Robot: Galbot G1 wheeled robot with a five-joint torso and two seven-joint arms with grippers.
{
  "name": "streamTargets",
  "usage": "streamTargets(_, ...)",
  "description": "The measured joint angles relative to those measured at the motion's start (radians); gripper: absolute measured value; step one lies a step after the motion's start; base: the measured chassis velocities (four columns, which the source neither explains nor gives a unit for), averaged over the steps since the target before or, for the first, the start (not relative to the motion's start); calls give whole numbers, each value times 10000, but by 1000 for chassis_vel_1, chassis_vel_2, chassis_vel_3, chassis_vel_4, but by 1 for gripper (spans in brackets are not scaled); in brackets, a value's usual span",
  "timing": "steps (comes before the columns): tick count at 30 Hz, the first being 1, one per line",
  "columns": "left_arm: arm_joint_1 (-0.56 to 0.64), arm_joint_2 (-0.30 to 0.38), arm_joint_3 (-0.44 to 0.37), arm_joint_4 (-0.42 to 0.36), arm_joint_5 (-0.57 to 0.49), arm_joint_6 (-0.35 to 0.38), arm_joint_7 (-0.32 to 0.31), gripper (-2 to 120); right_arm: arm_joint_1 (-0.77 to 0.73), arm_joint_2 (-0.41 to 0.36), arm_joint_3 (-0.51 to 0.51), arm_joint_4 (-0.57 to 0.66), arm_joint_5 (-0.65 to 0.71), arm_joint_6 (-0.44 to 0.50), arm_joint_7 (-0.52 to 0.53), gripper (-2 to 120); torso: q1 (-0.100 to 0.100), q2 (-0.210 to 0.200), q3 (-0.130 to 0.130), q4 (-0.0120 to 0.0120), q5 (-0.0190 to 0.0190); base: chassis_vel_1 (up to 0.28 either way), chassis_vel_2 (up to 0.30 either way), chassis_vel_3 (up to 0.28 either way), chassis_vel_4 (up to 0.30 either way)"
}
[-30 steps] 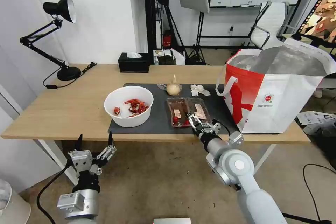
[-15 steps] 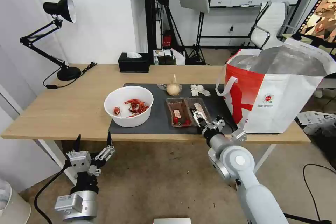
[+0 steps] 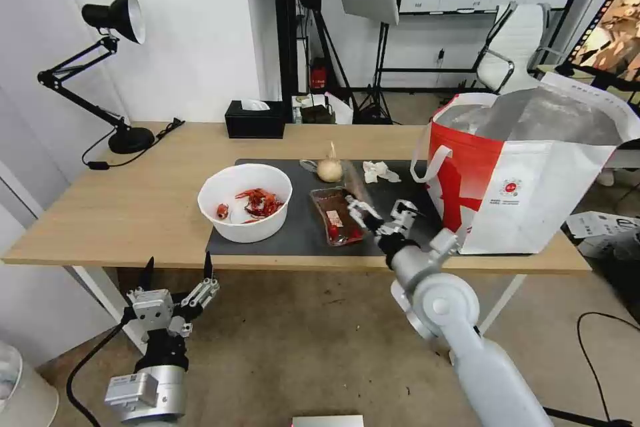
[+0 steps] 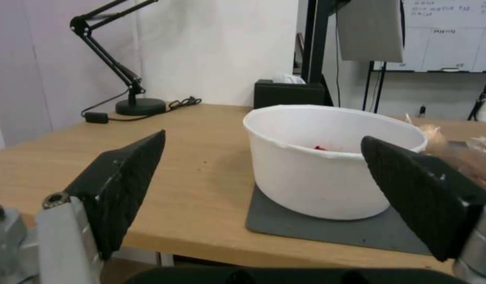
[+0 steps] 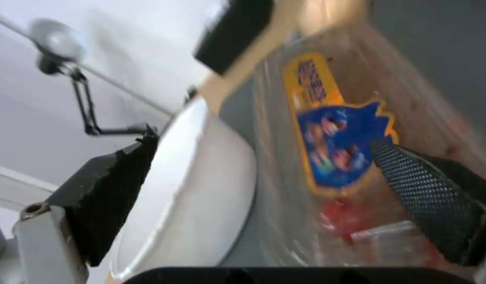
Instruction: Pick up the trash from the table and place it into the takeout bag.
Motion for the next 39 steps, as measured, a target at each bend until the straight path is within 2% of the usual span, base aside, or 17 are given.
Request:
streamTargets(10, -56, 65, -23, 73, -50, -38, -6, 100, 173, 190, 52, -191, 913, -146, 875, 100, 0, 0, -1, -1, 0, 0, 0, 0, 0)
streamTargets(13, -72, 119, -19, 73, -79, -38, -7, 100, 195, 116, 94, -111, 1038, -99, 669, 100, 0, 0, 0, -2, 1, 0, 0, 0, 0)
streamTargets(15, -84, 178, -41, 61, -132, -38, -9, 100, 338, -40, 77, 51, 672, 109, -225, 100, 0, 0, 0, -4, 1, 0, 0, 0, 0)
streamTargets(16, -84, 178, -41, 61, -132, -38, -9, 100, 338, -40, 77, 51, 672, 109, -225, 100, 0, 0, 0, -4, 1, 0, 0, 0, 0)
streamTargets(18, -79, 240, -94, -19, -233, -37, -14, 100, 1098, -573, -386, 55, -2157, 112, -1413, 99, -1, 0, -1, -4, 1, 0, 0, 0, 0)
streamTargets(19, -79, 240, -94, -19, -233, -37, -14, 100, 1098, -573, -386, 55, -2157, 112, -1413, 99, -1, 0, -1, -4, 1, 0, 0, 0, 0)
streamTargets(21, -53, 282, -147, -68, -258, -17, -17, 100, 1949, -1080, -1049, -540, -4751, -271, -2261, 92, 1, 0, 0, -2, 3, 0, 0, 0, 0)
streamTargets(22, -53, 282, -147, -68, -258, -17, -17, 100, 1949, -1080, -1049, -540, -4751, -271, -2261, 92, 1, 0, 0, -2, 3, 0, 0, 0, 0)
streamTargets(25, -39, 281, -112, -70, -343, 23, 2, 100, 3083, -1724, -1967, -1557, -6757, -710, -3535, 78, 0, 0, 0, 0, 0, 0, 0, 0, 0)
streamTargets(26, -39, 281, -112, -70, -343, 23, 2, 100, 3083, -1724, -1967, -1557, -6757, -710, -3535, 78, 0, 0, 0, 0, 0, 0, 0, 0, 0)
streamTargets(29, -125, 475, -11, -188, -851, 339, 98, 100, 3606, -2074, -2329, -2124, -7600, -947, -4528, 68, 1, -1, 2, 0, 1, 0, 0, 0, 0)
streamTargets(31, -243, 833, 113, -401, -1827, 816, 267, 100, 3862, -2325, -2379, -2410, -8003, -1168, -5306, 58, 1, 0, 1, -2, -1, 0, 0, 0, 0)
streamTargets(32, -243, 833, 113, -401, -1827, 816, 267, 100, 3862, -2325, -2379, -2410, -8003, -1168, -5306, 58, 1, 0, 1, -2, -1, 0, 0, 0, 0)
streamTargets(35, -503, 1599, 346, -634, -3360, 1564, 459, 100, 4053, -2725, -2395, -2648, -8145, -1414, -6122, 43, 1, 0, 0, -2, 1, 0, 0, 0, 0)
streamTargets(36, -503, 1599, 346, -634, -3360, 1564, 459, 100, 4053, -2725, -2395, -2648, -8145, -1414, -6122, 43, 1, 0, 0, -2, 1, 0, 0, 0, 0)
streamTargets(38, -805, 2257, 528, -665, -4433, 1930, 566, 100, 4186, -2983, -2504, -2885, -8117, -1455, -6563, 33, 1, -1, 0, -6, 0, 0, 0, 0, 0)
streamTargets(39, -805, 2257, 528, -665, -4433, 1930, 566, 100, 4186, -2983, -2504, -2885, -8117, -1455, -6563, 33, 1, -1, 0, -6, 0, 0, 0, 0, 0)
